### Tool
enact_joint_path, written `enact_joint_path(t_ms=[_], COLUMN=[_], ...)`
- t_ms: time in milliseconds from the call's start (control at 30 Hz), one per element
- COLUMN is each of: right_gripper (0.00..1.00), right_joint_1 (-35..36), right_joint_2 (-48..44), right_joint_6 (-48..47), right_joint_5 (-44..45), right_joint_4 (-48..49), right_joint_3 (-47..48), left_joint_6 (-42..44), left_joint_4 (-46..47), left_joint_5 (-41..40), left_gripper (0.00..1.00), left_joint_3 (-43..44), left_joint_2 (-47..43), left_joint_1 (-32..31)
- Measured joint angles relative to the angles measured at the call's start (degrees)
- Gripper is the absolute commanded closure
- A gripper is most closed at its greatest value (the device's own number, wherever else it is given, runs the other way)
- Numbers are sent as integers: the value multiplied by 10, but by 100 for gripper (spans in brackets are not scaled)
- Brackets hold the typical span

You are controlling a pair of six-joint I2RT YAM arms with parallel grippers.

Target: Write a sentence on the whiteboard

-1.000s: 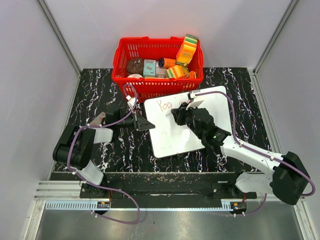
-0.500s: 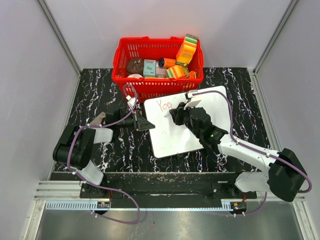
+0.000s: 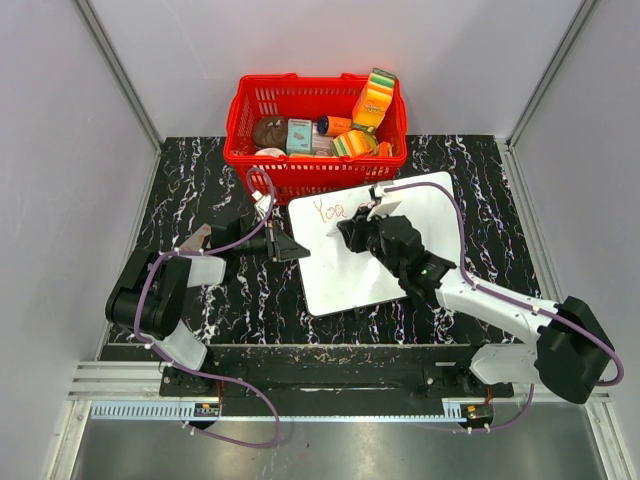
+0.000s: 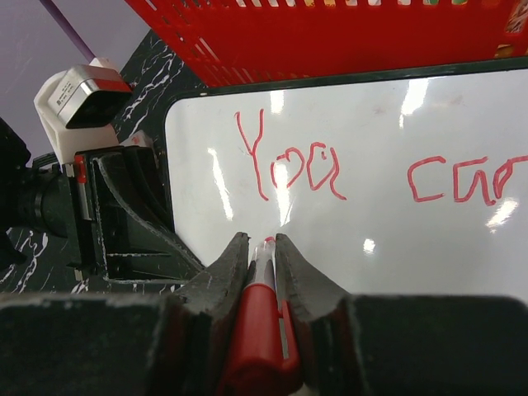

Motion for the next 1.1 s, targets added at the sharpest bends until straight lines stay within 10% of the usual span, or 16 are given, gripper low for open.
enact_joint_path(t_ms=[1100], right_gripper=[100], right_joint_1=[0], right_joint_2=[-26], right_joint_6=[27], right_joint_5=[-21], right_joint_4=[-12], right_joint_3=[-37], left_joint_6=[0], left_joint_4=[-1], left_joint_5=[0], left_gripper=[100], left_joint_3=[0], left_joint_2=[0], left_joint_1=[0])
